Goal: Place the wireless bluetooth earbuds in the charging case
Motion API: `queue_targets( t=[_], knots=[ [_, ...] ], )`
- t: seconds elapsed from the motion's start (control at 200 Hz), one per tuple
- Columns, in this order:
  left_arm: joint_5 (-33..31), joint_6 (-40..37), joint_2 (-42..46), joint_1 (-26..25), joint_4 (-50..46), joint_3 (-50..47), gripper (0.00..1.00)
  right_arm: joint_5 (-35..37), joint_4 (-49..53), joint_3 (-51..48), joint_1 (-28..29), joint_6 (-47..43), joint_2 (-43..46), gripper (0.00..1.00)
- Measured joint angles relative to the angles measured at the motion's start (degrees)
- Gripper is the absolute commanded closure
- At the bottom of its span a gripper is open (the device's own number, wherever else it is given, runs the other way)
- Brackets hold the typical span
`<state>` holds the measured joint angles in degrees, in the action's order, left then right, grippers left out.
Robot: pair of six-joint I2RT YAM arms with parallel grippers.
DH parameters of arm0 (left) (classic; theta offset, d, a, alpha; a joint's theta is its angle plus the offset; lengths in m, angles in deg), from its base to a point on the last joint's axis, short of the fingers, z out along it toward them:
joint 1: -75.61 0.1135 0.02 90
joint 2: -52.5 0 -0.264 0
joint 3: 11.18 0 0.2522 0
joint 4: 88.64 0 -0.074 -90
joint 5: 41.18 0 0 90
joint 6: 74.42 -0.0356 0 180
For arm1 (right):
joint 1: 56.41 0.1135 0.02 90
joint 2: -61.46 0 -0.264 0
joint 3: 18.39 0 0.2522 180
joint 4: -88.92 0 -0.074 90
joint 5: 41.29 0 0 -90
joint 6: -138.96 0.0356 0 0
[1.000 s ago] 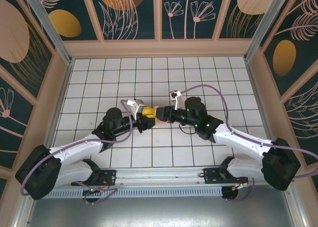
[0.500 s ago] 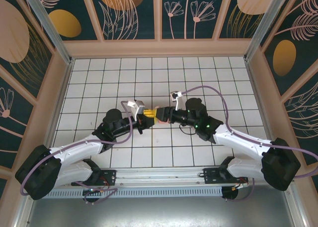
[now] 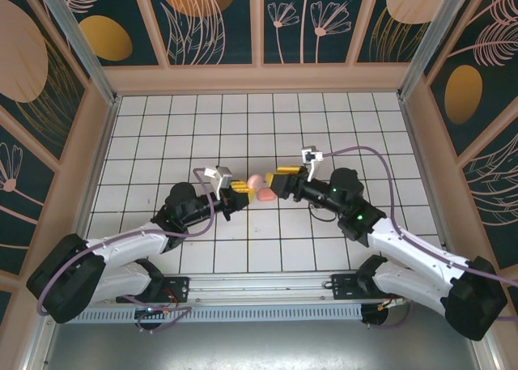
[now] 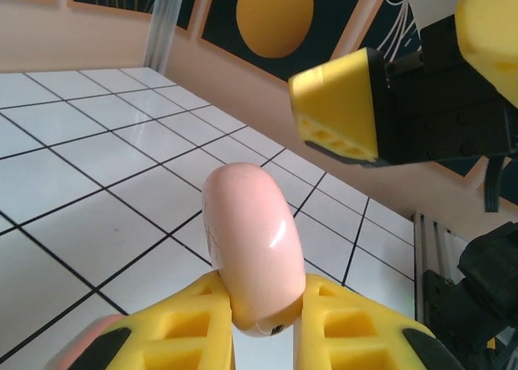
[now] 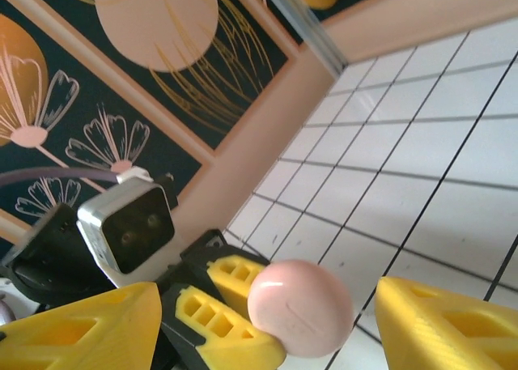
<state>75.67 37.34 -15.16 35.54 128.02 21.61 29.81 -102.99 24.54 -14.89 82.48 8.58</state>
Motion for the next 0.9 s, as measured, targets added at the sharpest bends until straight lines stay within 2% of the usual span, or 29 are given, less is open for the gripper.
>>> queue_targets(
  t=[0.19,0.54,0.701,0.901],
  knots=[
    [4.92,4.52,-4.85,1.49,9.53,-0.04,0.89,-5.66,-3.72,-3.15,-5.20,-1.90,3.28,0.34],
    [15.06,16.55,-10.62,3.50,29.88,-0.07,0.89,-17.35,-10.01,-5.29,-9.25,-4.72,6.01,0.38],
    [18.05,18.91,-10.62,3.50,34.10,0.22,0.88,-22.62,-12.92,-5.66,-10.01,-4.66,6.08,0.38],
    [20.76,19.52,-9.99,3.50,35.04,0.39,0.88,-27.78,-15.52,-5.38,-11.17,-4.68,5.11,0.38]
  ],
)
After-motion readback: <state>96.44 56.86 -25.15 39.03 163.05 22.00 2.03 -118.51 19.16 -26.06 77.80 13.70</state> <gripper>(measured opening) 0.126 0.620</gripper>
